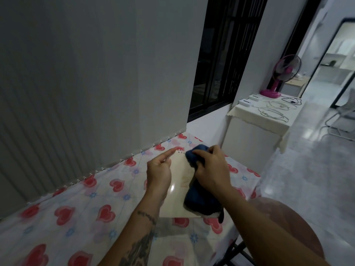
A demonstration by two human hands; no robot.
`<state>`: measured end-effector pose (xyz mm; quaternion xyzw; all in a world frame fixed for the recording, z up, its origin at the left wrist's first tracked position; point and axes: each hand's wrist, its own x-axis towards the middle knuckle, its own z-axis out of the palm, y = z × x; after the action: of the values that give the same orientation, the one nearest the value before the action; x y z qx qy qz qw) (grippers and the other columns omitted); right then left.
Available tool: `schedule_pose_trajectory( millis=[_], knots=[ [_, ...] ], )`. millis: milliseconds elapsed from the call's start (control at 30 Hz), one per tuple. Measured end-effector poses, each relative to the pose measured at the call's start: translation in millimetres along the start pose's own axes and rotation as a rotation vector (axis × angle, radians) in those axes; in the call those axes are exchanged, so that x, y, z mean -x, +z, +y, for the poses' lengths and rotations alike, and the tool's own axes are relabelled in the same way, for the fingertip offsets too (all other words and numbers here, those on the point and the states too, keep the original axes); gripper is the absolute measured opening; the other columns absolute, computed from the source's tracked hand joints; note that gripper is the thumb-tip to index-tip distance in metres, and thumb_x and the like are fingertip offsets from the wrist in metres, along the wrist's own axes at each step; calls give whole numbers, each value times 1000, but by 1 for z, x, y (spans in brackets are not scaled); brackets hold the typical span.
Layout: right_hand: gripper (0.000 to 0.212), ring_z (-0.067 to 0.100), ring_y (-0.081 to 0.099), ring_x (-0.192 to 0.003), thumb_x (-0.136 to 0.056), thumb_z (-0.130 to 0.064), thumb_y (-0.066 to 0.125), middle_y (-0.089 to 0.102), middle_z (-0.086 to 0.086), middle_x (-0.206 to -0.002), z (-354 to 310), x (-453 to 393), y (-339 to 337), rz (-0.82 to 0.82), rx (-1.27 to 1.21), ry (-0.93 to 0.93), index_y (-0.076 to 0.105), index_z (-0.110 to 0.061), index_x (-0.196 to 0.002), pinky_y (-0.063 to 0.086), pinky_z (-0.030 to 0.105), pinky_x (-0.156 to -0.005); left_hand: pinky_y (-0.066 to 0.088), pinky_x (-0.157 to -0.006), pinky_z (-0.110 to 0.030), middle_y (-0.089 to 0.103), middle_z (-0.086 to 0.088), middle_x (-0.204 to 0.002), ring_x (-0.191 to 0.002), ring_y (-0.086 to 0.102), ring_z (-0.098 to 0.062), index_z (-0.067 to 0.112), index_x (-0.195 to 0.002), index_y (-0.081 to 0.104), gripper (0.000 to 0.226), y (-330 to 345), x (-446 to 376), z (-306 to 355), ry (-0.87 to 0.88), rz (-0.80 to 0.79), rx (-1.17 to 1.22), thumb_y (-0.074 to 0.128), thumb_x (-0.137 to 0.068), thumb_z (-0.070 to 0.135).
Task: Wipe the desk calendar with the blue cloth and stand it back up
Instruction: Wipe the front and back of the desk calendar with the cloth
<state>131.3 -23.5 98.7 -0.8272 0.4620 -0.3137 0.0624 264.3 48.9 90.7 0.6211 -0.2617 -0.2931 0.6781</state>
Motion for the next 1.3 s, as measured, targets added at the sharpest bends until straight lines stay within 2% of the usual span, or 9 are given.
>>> schedule_pose_trajectory(
  millis=[167, 300, 533, 633, 733, 833, 1033, 1167, 1300],
  knots=[
    [30, 16, 40, -102, -87, -37, 60, 43, 0, -114, -14, 10, 3, -20, 74, -168, 58, -35, -117, 36, 26, -82, 52, -100, -48, 63, 3, -135, -119, 59, -29, 48, -80, 78, 55, -2, -9, 3, -86, 34, 89, 46, -100, 8],
    [30, 12, 37, -104, -85, -36, 59, 39, -4, -116, -3, 29, 7, -228, 0, -298, 59, -38, -116, 38, 26, -84, 58, -87, -33, 66, 7, -125, -102, 63, -19, 40, -81, 79, 50, -9, -14, 3, -150, 98, 130, 47, -100, 7],
    [35, 17, 44, -100, -87, -28, 61, 42, -1, -112, -8, -7, 3, 3, 1, 52, 57, -33, -121, 43, 30, -84, 47, -105, -42, 57, 2, -140, -114, 57, -18, 30, -98, 78, 41, -8, -15, 17, -124, 79, 146, 45, -101, 6],
    [32, 16, 40, -101, -87, -32, 60, 40, -1, -116, -25, -1, 3, 0, -9, -61, 57, -35, -119, 38, 27, -84, 53, -93, -30, 58, 1, -140, -107, 58, -14, 33, -88, 77, 44, -6, -18, 28, -103, 29, 166, 44, -101, 7],
    [32, 12, 35, -101, -84, -36, 63, 38, -3, -115, -28, 11, 0, -181, 27, -316, 59, -38, -116, 36, 28, -85, 46, -84, -17, 55, 2, -141, -102, 53, -7, 32, -91, 76, 43, -10, -21, 32, -101, 42, 177, 44, -101, 6],
    [33, 13, 35, -104, -83, -34, 65, 39, -4, -115, -25, 0, -4, -247, 29, -328, 60, -37, -116, 37, 28, -87, 37, -94, -27, 52, 4, -146, -113, 43, -9, 35, -90, 75, 44, -15, -21, 30, -91, 37, 147, 43, -102, 8],
    [32, 19, 42, -101, -89, -33, 55, 42, 2, -113, -35, -20, -1, -51, 34, -185, 55, -31, -121, 44, 31, -83, 37, -114, -38, 54, 1, -143, -129, 47, -17, 32, -104, 75, 41, -14, -23, 30, -62, -133, 89, 44, -101, 5],
    [42, 13, 36, -102, -86, -31, 59, 34, -3, -111, -28, -20, 0, -228, 6, -203, 51, -33, -127, 35, 24, -83, 35, -115, -43, 53, -1, -146, -130, 47, -20, 25, -119, 70, 37, -17, -28, 23, -103, -191, 73, 42, -103, 7],
    [42, 17, 41, -102, -87, -31, 59, 37, 2, -116, -39, -30, -2, -171, 14, -170, 50, -33, -127, 40, 27, -84, 41, -111, -49, 54, -5, -145, -129, 51, -29, 29, -113, 73, 37, -14, -32, 23, -152, -152, 175, 43, -103, 10]
  ],
)
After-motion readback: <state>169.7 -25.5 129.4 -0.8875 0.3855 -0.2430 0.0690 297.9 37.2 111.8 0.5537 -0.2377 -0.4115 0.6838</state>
